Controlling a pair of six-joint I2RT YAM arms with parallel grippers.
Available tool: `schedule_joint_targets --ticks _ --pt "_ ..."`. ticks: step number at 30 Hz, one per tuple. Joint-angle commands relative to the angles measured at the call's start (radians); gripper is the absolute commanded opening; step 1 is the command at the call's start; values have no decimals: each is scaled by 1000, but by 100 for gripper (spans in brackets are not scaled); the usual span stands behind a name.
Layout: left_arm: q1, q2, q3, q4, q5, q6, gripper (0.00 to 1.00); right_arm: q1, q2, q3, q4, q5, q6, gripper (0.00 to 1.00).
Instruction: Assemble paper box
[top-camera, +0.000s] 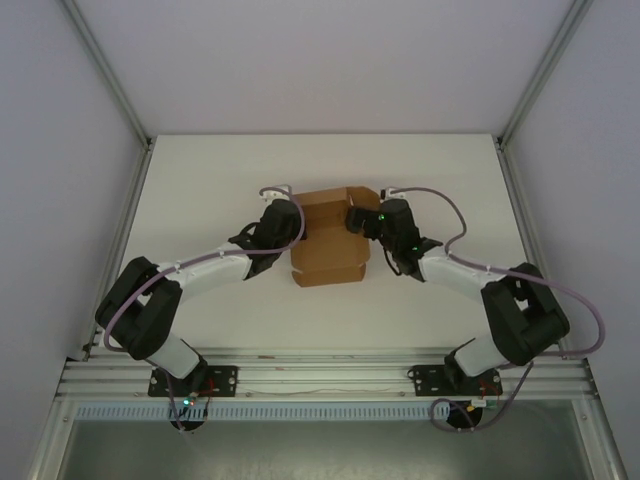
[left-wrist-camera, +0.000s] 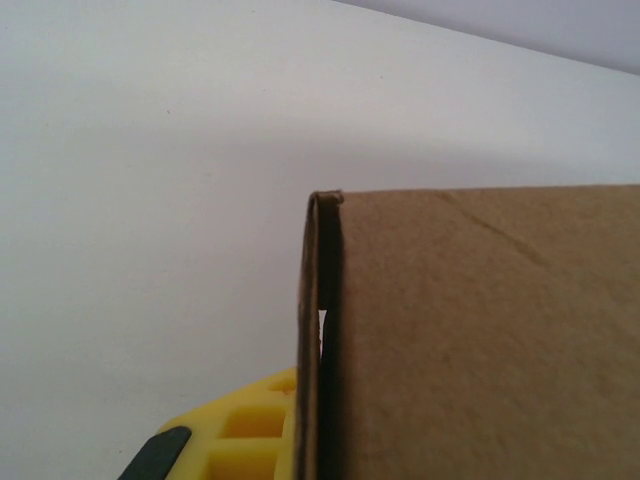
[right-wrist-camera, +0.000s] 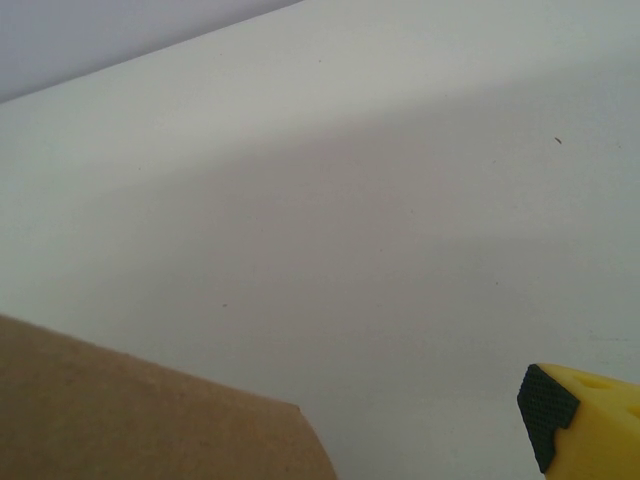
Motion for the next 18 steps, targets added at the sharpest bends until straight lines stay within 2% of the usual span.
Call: schedule_joint_targets --ticks 1,5,8,11,14,18 --pt "-1 0 34 0 -37 10 0 0 -130 -22 -93 40 -30 100" --pt "15 1 23 -12 -40 31 0 -6 -315 -69 -227 5 -64 99" --pt "22 2 13 -15 -21 51 0 -25 -477 -156 -219 9 -65 100" --pt "23 -4 1 0 15 70 0 -95 -576 -186 -253 32 -53 100" --pt "24 1 -1 6 36 94 0 -166 -571 -167 -291 -2 -115 95" --pt "23 9 2 3 67 112 0 -237 -462 -107 -268 -147 -186 88"
